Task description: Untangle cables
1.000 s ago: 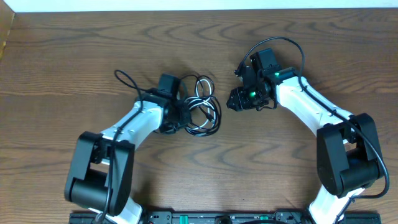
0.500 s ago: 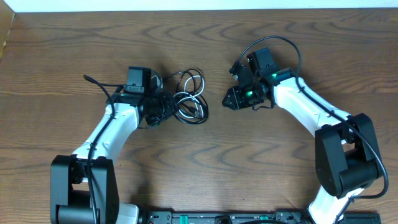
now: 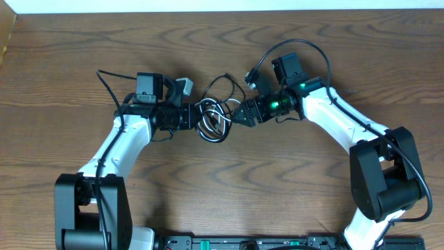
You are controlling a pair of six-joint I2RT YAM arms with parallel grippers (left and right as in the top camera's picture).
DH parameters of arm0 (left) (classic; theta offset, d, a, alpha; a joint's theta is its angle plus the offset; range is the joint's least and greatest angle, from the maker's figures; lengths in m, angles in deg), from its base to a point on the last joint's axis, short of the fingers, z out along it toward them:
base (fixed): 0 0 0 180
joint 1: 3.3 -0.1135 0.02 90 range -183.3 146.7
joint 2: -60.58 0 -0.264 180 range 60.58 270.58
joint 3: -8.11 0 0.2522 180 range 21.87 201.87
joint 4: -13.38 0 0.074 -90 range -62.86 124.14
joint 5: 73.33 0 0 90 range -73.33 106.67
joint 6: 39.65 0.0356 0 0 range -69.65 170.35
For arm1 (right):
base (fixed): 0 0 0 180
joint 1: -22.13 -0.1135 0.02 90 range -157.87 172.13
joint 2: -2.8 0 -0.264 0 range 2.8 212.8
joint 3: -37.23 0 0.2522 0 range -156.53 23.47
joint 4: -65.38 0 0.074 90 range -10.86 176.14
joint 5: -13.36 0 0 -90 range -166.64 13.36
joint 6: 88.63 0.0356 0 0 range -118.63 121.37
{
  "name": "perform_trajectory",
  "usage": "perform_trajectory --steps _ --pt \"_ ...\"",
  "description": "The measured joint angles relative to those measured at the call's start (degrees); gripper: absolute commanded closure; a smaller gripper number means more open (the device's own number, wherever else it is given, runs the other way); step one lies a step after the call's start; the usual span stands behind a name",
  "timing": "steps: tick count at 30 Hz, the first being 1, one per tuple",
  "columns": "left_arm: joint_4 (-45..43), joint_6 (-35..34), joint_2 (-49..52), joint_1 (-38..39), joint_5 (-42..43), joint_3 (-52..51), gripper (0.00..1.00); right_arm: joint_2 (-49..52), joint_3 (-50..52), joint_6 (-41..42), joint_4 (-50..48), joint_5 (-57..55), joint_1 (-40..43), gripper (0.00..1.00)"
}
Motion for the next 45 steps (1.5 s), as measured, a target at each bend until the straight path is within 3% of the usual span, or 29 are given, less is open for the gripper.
perform_trajectory --steps 10,13,15,23,24,25,34,37,45 --pt "-0.31 6.36 0.00 0.00 -1.77 0.00 0.92 0.00 0.02 0.24 -7.54 5.92 -1.46 0.24" --pt "-0.44 6.10 0.00 -0.02 -3.72 0.00 0.92 0.00 0.02 0.61 -7.72 5.20 -3.34 0.34" --pt "-0.55 5.11 0.00 0.00 -5.86 0.00 0.92 0.00 0.02 1.53 -8.00 3.58 -4.68 0.43" --pt "-1.29 -0.92 0.00 -0.02 -13.51 0.00 0.83 0.00 0.02 5.64 -12.50 -4.70 -8.92 0.99" --pt "-1.29 -1.84 0.00 -0.02 -14.75 0.00 0.72 0.00 0.02 6.08 -13.03 -5.62 -9.31 0.99" --pt "-1.27 -2.82 0.00 -0.02 -16.00 0.00 0.71 0.00 0.02 6.51 -13.42 -6.64 -9.73 0.99" --pt "-0.37 -9.09 0.00 -0.02 -23.80 0.00 0.70 0.00 0.02 8.46 -14.58 -16.83 -13.77 0.98" --pt "-0.33 -10.47 0.00 -0.02 -24.70 0.00 0.70 0.00 0.02 8.92 -14.75 -19.65 -14.93 0.85" --pt "-0.02 -13.75 1.07 -0.02 -25.31 0.00 0.70 0.00 0.02 9.22 -14.86 -23.76 -15.58 0.78"
